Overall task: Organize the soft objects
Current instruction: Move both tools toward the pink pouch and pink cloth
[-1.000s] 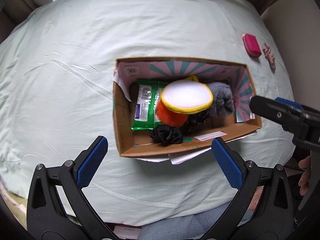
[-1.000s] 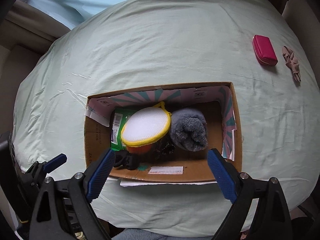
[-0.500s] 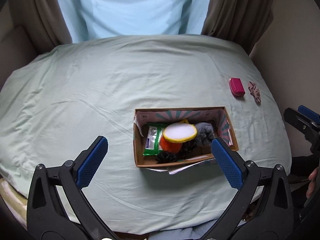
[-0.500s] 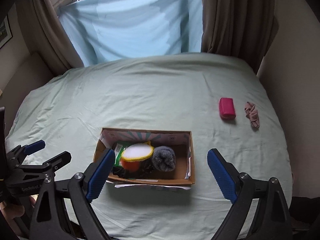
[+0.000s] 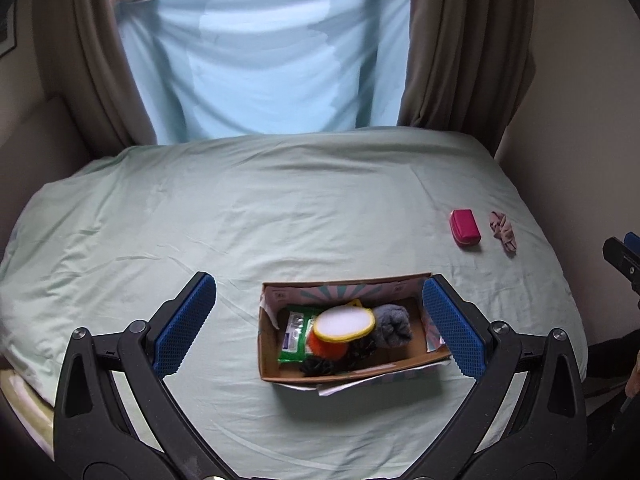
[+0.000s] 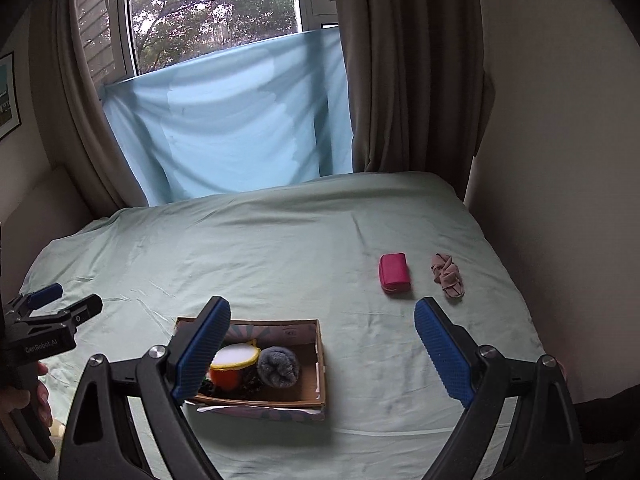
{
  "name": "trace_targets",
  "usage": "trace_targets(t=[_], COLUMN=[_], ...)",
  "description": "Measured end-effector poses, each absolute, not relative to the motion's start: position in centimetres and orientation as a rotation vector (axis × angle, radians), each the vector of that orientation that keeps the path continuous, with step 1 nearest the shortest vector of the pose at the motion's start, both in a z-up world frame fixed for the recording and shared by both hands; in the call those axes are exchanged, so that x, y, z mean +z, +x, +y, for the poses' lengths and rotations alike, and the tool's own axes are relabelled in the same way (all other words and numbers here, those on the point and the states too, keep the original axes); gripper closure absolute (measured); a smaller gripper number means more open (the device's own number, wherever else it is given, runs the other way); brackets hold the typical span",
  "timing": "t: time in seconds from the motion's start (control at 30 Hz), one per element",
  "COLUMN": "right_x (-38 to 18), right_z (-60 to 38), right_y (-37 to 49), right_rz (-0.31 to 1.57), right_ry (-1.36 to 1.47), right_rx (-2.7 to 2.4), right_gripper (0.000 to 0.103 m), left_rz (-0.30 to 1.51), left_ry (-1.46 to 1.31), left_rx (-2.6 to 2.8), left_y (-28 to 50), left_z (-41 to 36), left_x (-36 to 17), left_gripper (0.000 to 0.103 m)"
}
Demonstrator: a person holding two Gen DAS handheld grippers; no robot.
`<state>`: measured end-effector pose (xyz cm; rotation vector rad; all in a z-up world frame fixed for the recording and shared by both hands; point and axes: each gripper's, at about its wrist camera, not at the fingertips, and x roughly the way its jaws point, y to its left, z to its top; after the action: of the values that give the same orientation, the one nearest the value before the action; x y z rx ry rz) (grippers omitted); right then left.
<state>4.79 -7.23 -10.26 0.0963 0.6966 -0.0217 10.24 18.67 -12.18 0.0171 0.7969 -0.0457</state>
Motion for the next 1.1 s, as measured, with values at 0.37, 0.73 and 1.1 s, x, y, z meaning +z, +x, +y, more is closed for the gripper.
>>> trace_targets(t=[0.37, 0.73, 1.1], right_x=[-12.2, -19.4, -32.2], right_z=[-20.2, -31.3, -36.7], right_y=[8.3, 17.0, 26.1], right_rz=[0.709, 0.783, 0.851], right_ry=[0.103, 0.108, 0.081], right_rx=[-0.060, -0.064, 0.011], right_gripper=[0.011, 0.011, 0.011], left_rz=[0.832, 0.911, 1.069], left_ry=[0.047, 0.018, -0.003], left_rx=[-0.128, -0.206, -0.245], left_y=[16.5, 26.5, 36.8], left_z=[3.6, -11.1, -19.2], left_x=[-14.7, -23.1, -38.5], left_gripper=[0.000, 0.000, 0.003])
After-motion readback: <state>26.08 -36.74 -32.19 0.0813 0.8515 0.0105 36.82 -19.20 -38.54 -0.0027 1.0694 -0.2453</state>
